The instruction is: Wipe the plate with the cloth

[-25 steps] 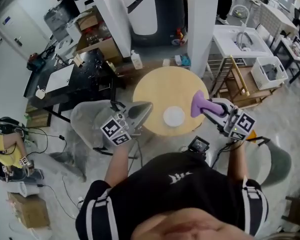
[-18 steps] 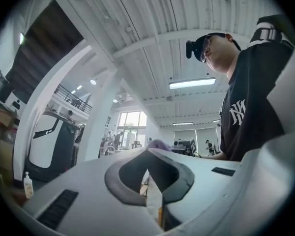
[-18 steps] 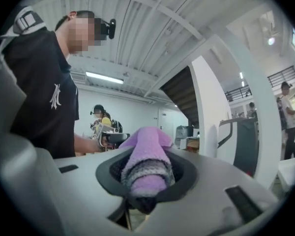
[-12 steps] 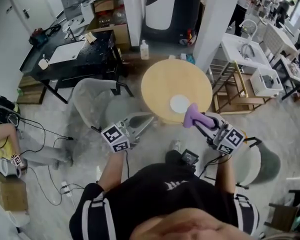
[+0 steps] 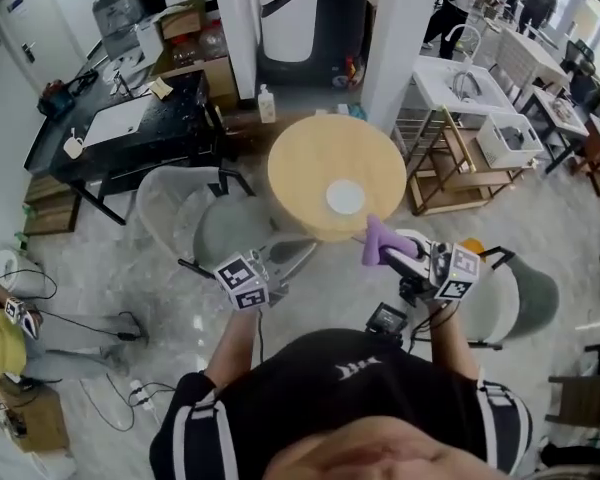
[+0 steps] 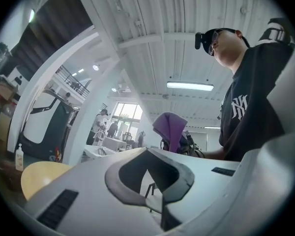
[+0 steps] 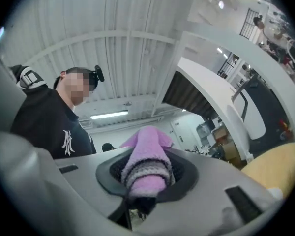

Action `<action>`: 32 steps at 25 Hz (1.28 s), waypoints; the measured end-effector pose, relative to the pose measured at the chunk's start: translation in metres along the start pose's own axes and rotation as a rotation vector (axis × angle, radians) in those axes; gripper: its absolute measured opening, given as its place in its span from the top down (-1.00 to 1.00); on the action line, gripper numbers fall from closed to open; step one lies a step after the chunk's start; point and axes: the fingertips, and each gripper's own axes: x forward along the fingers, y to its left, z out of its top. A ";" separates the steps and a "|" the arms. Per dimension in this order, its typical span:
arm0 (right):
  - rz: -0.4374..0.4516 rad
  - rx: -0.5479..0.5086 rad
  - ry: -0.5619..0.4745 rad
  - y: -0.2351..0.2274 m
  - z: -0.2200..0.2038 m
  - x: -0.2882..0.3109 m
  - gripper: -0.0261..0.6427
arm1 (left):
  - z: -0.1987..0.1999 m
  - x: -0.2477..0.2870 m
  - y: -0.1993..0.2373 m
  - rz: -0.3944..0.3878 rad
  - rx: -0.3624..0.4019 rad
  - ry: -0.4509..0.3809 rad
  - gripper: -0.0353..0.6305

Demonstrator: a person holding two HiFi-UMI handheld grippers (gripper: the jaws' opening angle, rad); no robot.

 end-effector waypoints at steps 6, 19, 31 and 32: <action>0.008 -0.080 0.119 0.016 0.004 -0.026 0.65 | 0.016 0.019 -0.025 -0.045 -0.011 -0.086 0.86; -0.111 -0.298 0.234 0.027 0.006 -0.068 0.66 | 0.015 0.050 -0.076 -0.121 0.086 -0.029 0.86; -0.121 -0.182 0.183 0.039 0.000 -0.098 0.66 | 0.001 0.064 -0.102 -0.134 0.032 0.000 0.86; -0.113 -0.188 0.181 0.039 0.001 -0.102 0.66 | 0.000 0.068 -0.103 -0.131 0.033 -0.003 0.86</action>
